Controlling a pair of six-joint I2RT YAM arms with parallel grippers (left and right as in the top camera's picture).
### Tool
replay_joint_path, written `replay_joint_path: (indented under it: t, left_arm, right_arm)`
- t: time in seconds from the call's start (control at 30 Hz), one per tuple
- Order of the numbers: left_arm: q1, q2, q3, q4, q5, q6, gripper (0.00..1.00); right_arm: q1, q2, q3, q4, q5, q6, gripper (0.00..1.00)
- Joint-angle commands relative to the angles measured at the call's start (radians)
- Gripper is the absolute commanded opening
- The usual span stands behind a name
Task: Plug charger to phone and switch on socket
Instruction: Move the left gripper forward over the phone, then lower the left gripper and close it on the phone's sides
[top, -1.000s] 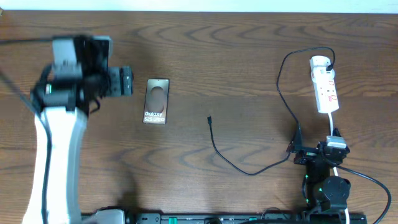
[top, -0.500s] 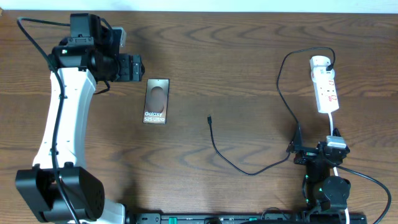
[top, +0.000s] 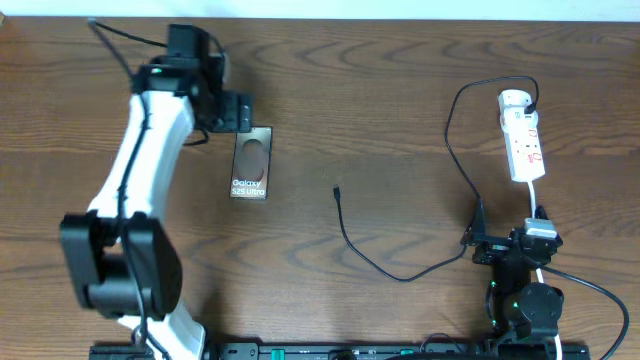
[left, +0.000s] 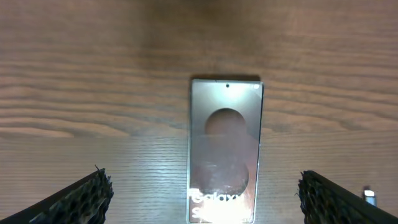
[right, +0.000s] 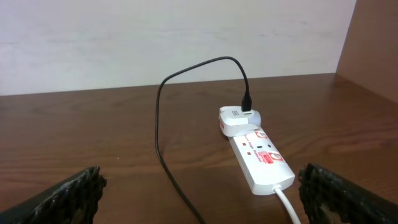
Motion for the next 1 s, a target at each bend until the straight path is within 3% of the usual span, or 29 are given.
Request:
replay_joint_path:
  t: [0.0,0.5,0.97]
  left_arm:
    - [-0.03,0.04,0.02,-0.005,-0.08,-0.081,0.93]
    - [-0.085,0.185,-0.024,-0.07,-0.076,-0.193,0.93]
    - [-0.085,0.185,-0.144,0.069,0.008,-0.137,0.94]
  right_arm:
    - [0.009,-0.005,-0.002,-0.003,0.004,-0.008,0.99]
    - [0.009,-0.005,-0.002,-0.003,0.004,-0.008,0.99]
    - [0.009,-0.005,-0.002,-0.003,0.004,-0.008,0.99]
